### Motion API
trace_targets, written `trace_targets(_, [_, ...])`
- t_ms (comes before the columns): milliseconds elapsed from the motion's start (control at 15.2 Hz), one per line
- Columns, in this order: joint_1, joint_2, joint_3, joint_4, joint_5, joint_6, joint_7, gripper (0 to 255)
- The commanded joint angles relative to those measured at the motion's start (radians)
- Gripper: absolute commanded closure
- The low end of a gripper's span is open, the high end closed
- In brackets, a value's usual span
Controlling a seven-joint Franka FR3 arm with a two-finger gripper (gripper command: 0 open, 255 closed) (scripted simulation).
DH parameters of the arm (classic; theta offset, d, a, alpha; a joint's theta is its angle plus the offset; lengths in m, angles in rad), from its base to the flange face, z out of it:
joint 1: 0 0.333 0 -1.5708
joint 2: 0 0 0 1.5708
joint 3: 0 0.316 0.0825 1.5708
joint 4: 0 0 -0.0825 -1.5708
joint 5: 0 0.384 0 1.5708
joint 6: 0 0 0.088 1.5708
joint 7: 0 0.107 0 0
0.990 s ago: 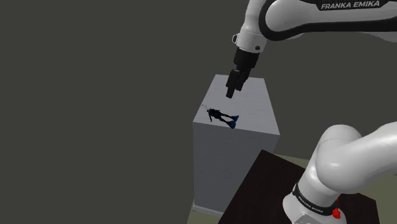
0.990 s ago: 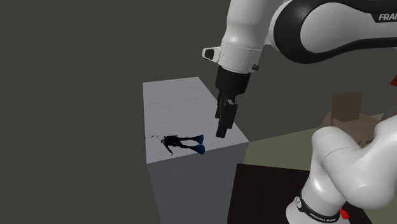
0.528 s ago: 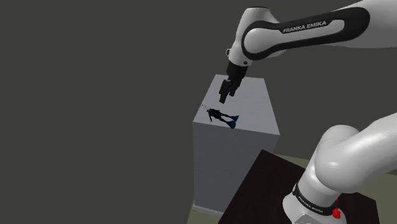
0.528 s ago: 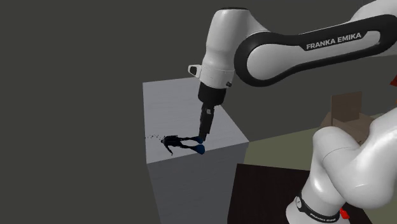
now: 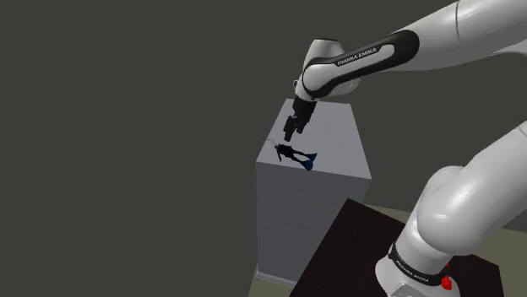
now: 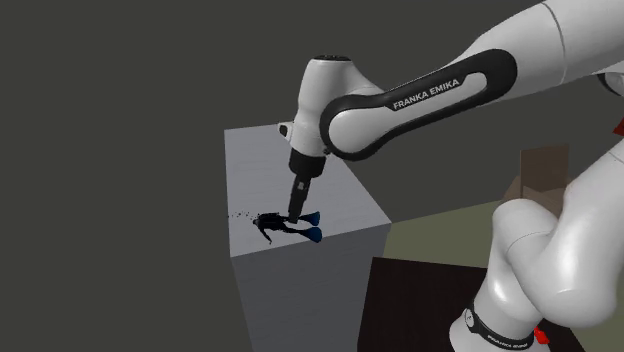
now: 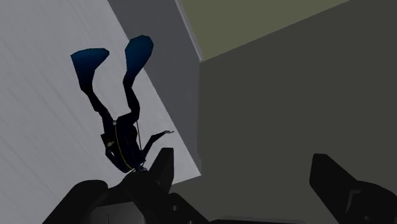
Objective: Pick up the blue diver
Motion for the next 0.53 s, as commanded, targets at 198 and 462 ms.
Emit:
trace_targets(198, [-0.006, 0.169, -0.054, 0.053, 0.045, 0.126, -0.081, 0])
trace_targets(462, [-0.012, 0.315, -0.087, 0.125, 0.112, 0.202, -0.159, 0])
